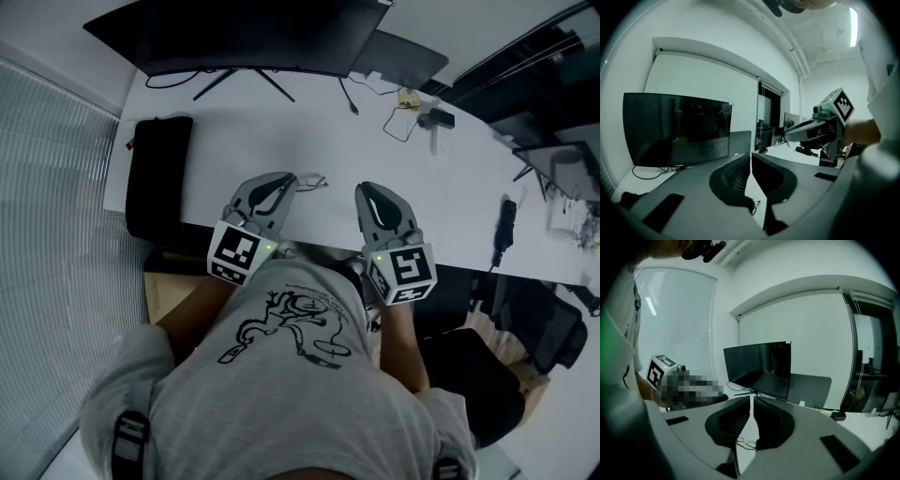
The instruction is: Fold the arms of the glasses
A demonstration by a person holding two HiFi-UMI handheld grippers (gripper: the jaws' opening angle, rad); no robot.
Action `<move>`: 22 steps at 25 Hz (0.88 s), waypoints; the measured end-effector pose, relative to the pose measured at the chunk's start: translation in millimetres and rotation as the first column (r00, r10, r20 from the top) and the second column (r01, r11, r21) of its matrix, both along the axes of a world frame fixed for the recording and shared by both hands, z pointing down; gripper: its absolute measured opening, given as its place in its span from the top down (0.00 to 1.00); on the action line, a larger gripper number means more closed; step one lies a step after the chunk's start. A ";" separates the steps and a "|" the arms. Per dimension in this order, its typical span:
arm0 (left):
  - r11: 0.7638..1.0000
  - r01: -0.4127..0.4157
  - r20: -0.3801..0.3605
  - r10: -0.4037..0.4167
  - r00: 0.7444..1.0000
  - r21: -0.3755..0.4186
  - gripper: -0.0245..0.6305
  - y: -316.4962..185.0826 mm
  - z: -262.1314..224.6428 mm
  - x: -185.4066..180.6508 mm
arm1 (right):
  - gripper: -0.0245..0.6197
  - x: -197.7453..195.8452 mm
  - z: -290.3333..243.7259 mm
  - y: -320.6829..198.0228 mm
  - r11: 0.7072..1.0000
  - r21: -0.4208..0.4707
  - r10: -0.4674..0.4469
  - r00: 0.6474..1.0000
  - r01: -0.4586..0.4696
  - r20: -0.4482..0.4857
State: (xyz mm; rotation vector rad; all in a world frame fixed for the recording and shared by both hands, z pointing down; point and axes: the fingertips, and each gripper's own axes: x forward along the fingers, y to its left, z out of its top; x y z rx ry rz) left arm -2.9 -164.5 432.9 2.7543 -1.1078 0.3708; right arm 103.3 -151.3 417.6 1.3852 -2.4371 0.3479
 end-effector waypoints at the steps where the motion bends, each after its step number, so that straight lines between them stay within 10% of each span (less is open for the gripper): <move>1: 1.000 0.001 -0.007 -0.001 1.000 0.005 0.92 1.2 -4.9 -0.8 | 0.91 -1.2 -5.6 1.3 1.000 0.004 -0.005 1.000 0.005 0.007; 22: 0.997 -0.001 -0.131 0.011 0.991 0.078 0.92 10.7 -88.2 -0.1 | 0.92 -4.1 -82.3 18.7 0.993 0.103 -0.054 0.998 0.051 0.030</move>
